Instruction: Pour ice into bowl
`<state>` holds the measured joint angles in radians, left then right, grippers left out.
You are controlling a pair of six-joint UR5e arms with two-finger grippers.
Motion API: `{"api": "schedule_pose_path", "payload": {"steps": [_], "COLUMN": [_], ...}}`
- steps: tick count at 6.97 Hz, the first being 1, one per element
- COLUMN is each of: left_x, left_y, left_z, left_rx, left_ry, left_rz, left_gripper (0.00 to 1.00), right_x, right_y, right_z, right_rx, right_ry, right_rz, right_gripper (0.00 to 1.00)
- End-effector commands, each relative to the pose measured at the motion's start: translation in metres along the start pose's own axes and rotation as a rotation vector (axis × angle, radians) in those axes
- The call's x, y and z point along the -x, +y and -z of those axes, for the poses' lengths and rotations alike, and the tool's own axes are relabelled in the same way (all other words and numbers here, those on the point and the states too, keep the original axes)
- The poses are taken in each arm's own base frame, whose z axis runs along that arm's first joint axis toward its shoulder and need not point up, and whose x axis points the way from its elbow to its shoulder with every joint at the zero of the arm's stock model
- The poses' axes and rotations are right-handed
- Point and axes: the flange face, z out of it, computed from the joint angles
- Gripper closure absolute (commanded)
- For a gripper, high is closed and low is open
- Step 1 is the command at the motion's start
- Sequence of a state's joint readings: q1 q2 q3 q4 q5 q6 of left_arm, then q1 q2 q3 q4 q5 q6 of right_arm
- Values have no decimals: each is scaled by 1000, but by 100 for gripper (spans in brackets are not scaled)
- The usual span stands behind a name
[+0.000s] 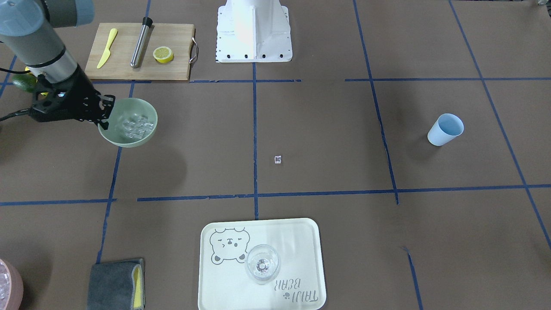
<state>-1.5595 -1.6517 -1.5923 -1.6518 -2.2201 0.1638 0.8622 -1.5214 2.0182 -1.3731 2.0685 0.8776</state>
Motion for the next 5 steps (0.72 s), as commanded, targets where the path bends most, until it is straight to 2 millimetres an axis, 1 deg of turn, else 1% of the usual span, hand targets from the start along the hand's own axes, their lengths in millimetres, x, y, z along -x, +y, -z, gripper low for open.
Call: {"api": "schedule_pose_path", "payload": {"steps": [1, 2, 3, 4, 5], "left_x": [3, 4, 5, 5, 5], "left_y": [4, 9, 9, 10, 10], "left_z": [-4, -6, -6, -7, -7], "left_rx": [4, 7, 7, 9, 11], "left_ry": [12, 14, 14, 13, 13], "left_rz": [-3, 1, 1, 2, 4], "left_gripper": [0, 0, 0, 0, 0], "right_x": [-121, -175, -205, -222, -234], "right_y": [19, 20, 21, 21, 20], "right_z": [-4, -13, -30, -48, -63], "right_rx": [34, 39, 60, 48, 39], "right_ry": [1, 39, 58, 49, 42], "right_rz": [38, 86, 105, 113, 120], "right_gripper": [100, 100, 100, 100, 100]}}
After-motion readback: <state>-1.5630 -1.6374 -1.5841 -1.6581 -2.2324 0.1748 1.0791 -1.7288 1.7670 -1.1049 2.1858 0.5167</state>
